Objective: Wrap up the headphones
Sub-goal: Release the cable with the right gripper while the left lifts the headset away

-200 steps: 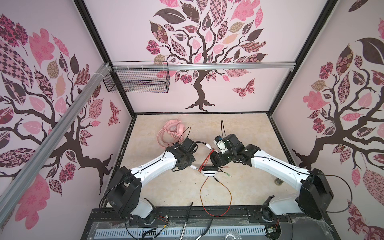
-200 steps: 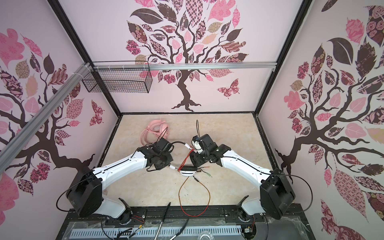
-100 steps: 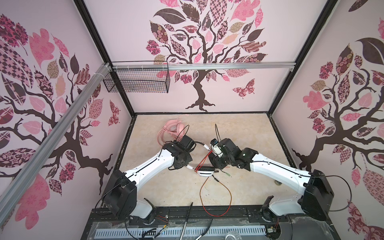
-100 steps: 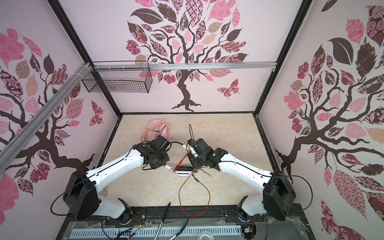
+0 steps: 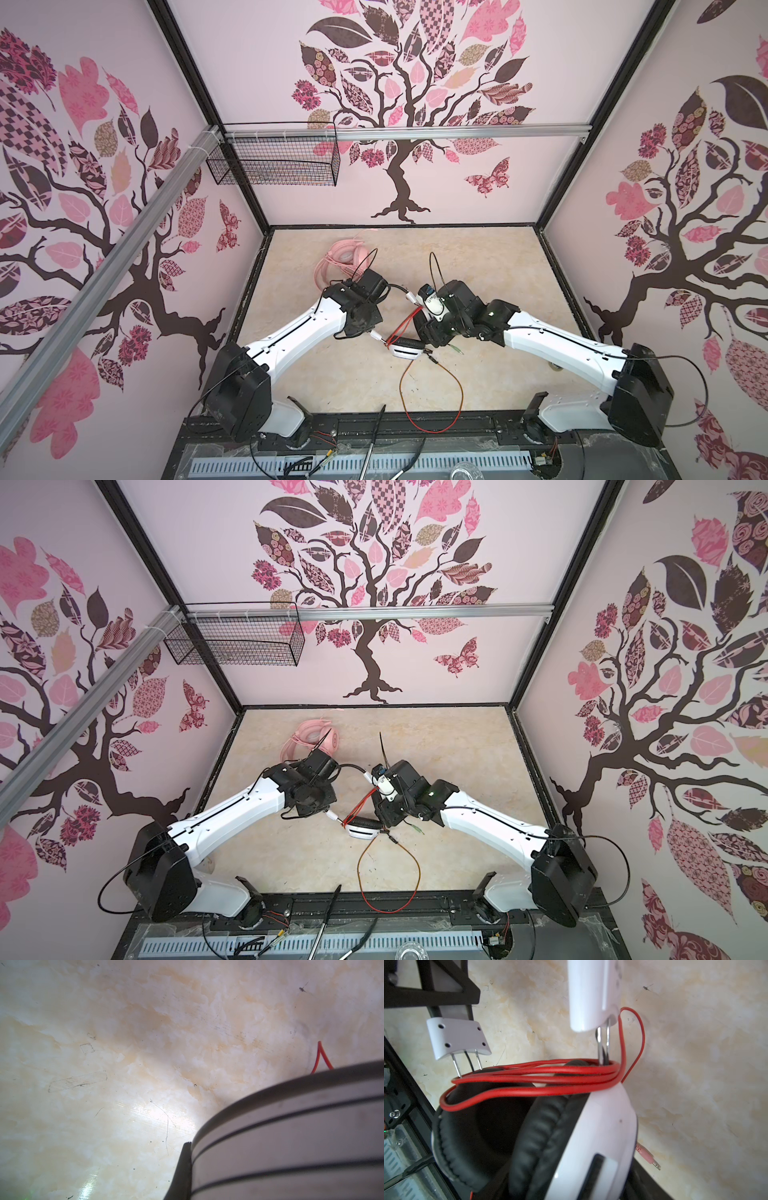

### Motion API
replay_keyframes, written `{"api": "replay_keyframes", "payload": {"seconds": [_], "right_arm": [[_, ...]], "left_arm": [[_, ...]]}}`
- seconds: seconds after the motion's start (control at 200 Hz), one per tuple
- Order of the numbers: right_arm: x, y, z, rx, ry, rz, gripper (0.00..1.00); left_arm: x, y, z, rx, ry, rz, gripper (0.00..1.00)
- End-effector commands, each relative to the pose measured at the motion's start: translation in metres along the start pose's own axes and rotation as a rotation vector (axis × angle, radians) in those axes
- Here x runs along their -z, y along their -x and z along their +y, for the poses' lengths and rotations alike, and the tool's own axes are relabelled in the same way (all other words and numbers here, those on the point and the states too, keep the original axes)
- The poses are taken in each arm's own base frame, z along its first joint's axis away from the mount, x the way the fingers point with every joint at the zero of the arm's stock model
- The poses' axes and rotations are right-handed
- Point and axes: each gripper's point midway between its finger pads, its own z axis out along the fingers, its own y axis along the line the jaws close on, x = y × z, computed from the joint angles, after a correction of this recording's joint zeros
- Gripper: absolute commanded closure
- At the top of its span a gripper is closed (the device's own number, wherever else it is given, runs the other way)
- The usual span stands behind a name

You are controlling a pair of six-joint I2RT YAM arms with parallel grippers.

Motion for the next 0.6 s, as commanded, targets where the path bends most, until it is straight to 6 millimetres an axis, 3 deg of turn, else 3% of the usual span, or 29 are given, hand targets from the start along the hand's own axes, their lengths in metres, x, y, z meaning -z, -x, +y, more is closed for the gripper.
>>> {"api": "replay_keyframes", "payload": {"seconds": [0.0, 0.115, 0.215, 0.355, 0.465, 0.595], "right_arm": [[0.018, 0.001, 0.008, 0.014, 0.030, -0.025, 0.29], [0.032, 0.005, 0.019, 0.002, 0.103, -0.078, 0.19], [0.048, 0.011, 0.022, -0.051, 0.176, -0.119, 0.18], [0.069, 0.021, -0.007, -0.239, 0.229, -0.217, 0.22], [0.063, 0.021, -0.027, -0.325, 0.187, -0.243, 0.23], [0.040, 0.013, -0.045, -0.393, 0.164, -0.249, 0.23]], "left_arm": [[0.026, 0.025, -0.007, 0.012, -0.042, -0.099, 1.00], [0.026, 0.031, 0.003, -0.016, 0.009, -0.117, 1.00], [0.027, 0.032, 0.006, -0.032, 0.023, -0.105, 1.00], [0.041, 0.038, 0.005, -0.055, 0.012, -0.106, 1.00], [0.060, 0.044, 0.002, -0.070, 0.003, -0.067, 1.00], [0.094, 0.051, -0.004, -0.088, 0.033, -0.009, 1.00]]}}
